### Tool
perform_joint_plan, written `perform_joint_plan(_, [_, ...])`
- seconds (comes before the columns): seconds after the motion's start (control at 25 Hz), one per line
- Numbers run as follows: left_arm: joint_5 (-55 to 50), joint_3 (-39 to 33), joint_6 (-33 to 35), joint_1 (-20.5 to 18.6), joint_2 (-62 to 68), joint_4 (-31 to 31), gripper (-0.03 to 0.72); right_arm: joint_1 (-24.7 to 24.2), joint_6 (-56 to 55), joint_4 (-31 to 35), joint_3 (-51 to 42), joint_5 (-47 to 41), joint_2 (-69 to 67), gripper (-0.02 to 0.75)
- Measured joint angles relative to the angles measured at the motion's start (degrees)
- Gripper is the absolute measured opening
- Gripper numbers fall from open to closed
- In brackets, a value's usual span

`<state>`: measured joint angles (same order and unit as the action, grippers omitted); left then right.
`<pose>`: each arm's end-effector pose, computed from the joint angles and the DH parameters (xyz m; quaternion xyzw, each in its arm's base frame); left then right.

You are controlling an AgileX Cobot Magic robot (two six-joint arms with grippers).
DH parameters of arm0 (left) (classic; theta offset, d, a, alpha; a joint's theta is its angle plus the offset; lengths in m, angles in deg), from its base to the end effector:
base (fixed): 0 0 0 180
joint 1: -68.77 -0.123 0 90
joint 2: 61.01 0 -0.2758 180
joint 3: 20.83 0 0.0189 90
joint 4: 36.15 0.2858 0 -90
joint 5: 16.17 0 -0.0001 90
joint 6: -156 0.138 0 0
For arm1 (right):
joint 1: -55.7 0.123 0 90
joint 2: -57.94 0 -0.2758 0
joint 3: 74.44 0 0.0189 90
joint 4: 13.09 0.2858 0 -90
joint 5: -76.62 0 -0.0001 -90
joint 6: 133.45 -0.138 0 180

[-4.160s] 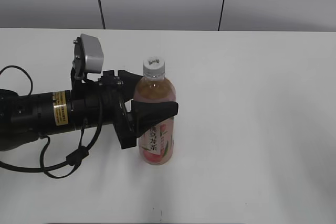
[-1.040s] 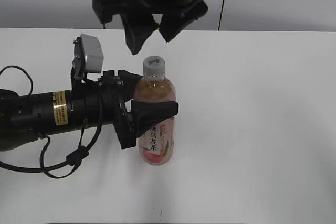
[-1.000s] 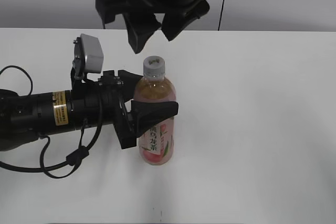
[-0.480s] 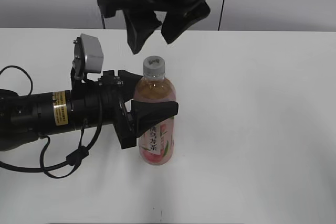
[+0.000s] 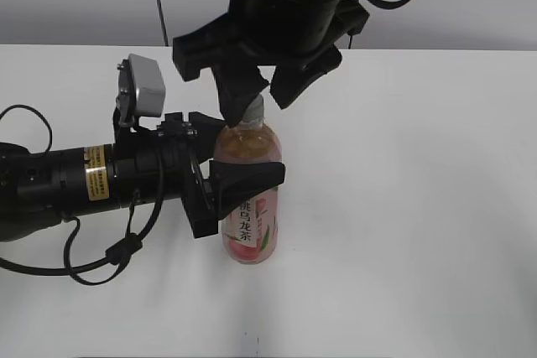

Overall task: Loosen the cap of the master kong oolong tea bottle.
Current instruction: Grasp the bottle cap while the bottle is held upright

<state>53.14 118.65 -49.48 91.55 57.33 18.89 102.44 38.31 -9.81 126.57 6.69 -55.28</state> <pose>0.2709 -0.2285 0.0871 0.4070 0.6344 -0.4295 0.4975 0.2943 0.3235 0.2532 -0.3203 0.9341 0.0965 0.1247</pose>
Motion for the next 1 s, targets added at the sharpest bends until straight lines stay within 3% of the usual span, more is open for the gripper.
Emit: perform_joint_plan(1.0, [0.0, 0.0, 0.0, 0.0, 0.0, 0.0, 0.464, -0.06, 0.15, 1.47, 3.42, -0.28, -1.73, 0.392])
